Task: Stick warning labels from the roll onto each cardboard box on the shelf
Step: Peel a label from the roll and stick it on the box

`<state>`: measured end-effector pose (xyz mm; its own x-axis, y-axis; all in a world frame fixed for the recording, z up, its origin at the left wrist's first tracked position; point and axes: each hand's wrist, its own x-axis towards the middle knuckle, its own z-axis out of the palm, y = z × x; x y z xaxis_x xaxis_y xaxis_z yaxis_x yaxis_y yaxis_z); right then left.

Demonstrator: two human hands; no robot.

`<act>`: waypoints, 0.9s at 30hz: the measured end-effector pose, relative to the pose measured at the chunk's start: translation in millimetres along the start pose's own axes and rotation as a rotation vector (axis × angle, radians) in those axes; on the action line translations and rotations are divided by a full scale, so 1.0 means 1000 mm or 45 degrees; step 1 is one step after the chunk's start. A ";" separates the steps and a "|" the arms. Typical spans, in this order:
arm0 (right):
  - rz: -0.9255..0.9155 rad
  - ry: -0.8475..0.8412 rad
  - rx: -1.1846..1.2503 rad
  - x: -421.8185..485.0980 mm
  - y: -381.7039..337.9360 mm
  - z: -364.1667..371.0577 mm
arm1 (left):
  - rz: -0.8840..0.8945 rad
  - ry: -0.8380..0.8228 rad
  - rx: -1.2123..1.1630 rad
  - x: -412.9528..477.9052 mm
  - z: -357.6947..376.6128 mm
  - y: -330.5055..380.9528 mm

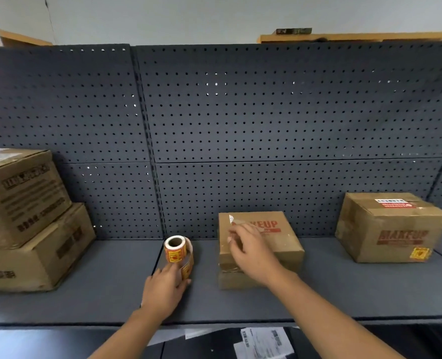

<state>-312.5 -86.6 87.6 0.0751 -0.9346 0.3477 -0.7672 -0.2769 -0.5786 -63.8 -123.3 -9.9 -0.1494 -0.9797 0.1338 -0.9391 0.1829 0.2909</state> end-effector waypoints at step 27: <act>-0.171 -0.231 0.268 -0.001 -0.029 0.111 | -0.108 -0.268 -1.271 -0.012 -0.032 -0.011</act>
<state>-219.9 -102.5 22.0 0.2938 -0.9058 0.3051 -0.5953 -0.4232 -0.6831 -41.7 -111.1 15.5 -0.2361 -0.9696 -0.0649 -0.2776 0.0033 0.9607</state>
